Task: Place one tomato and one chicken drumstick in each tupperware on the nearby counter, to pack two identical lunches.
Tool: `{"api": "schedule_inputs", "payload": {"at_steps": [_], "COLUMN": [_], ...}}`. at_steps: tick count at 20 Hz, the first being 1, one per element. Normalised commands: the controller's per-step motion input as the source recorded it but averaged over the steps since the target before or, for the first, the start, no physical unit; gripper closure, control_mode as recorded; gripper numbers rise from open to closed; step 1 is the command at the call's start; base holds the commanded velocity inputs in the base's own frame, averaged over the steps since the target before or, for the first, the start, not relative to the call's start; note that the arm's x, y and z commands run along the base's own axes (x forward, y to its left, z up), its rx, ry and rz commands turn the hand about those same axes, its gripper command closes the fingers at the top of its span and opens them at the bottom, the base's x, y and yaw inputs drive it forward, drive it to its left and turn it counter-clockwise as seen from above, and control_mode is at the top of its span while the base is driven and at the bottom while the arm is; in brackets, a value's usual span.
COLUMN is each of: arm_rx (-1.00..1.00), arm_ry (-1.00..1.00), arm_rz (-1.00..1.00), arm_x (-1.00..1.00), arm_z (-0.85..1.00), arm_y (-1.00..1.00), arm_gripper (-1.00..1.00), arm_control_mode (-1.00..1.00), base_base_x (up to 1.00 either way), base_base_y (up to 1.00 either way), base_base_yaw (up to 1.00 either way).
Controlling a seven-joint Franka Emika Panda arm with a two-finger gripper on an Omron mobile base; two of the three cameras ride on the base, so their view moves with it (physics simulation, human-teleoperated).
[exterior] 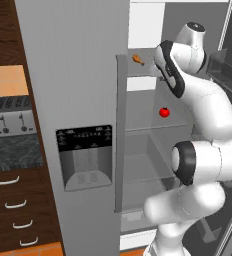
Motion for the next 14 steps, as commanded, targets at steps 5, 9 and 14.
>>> {"api": "schedule_inputs", "payload": {"at_steps": [5, 9, 14], "arm_rx": [0.00, -0.01, -0.02], "arm_ry": [0.00, 0.00, 0.00], "arm_rz": [0.00, 0.00, 0.00], "arm_x": [-1.00, -1.00, -0.40], "arm_z": [-0.24, -0.62, -0.36], "arm_y": [0.00, 0.01, 0.07], "arm_gripper": [1.00, 1.00, 1.00], "arm_control_mode": [-1.00, -1.00, 1.00], "base_base_x": [0.00, 0.00, -0.60], "base_base_y": [0.00, 0.00, 0.29], "base_base_yaw": [0.00, 0.00, 0.02]}}
